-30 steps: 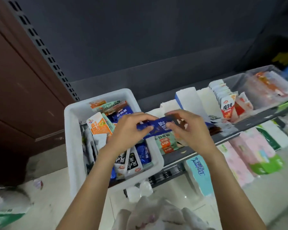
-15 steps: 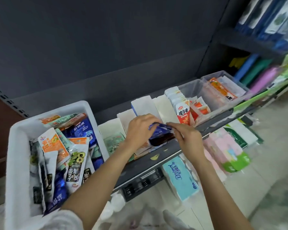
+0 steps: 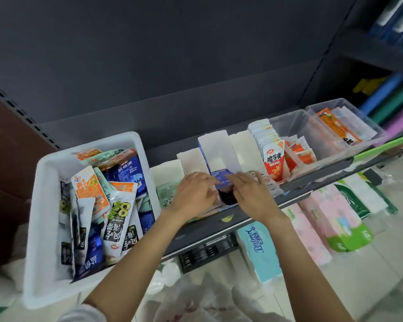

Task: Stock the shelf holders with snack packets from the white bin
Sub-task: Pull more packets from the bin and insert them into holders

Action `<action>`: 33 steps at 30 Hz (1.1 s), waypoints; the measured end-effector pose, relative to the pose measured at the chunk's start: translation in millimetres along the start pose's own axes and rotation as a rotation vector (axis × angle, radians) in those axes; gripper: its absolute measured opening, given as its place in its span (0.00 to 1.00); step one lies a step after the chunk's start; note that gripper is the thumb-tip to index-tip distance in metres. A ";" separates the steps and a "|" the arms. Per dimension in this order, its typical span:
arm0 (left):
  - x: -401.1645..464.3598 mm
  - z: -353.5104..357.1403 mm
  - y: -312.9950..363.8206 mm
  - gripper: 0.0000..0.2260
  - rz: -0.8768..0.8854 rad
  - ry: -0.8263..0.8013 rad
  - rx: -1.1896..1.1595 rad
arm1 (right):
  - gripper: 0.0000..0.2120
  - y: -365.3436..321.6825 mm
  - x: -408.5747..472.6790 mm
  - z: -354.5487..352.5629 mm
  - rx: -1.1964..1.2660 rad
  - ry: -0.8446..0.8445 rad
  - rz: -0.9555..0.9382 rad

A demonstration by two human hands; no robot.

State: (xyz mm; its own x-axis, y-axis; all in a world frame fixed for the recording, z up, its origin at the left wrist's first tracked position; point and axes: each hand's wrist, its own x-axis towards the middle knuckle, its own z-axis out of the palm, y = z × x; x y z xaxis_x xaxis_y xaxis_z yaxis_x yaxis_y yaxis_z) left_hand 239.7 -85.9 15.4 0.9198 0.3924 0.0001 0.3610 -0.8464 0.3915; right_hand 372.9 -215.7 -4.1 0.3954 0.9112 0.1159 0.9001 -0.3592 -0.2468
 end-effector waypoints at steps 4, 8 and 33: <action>-43.5 -21.4 -18.3 0.12 -0.179 0.338 -0.218 | 0.19 -32.2 -3.5 -21.2 0.327 0.262 0.056; -98.1 -41.2 -56.8 0.12 -0.435 0.630 -0.168 | 0.15 -98.7 5.6 -25.8 0.573 0.212 -0.040; -196.8 -34.7 -168.6 0.20 -0.598 0.420 -0.123 | 0.24 -260.0 51.7 80.3 0.449 -0.036 0.190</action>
State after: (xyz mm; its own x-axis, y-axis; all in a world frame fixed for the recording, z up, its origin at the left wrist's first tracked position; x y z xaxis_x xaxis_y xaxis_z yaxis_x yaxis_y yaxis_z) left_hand -7.5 -7.9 -18.7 0.4267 0.8992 0.0969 0.7393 -0.4085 0.5353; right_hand 144.6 -59.0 -11.3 0.5314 0.8471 -0.0027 0.6414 -0.4044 -0.6519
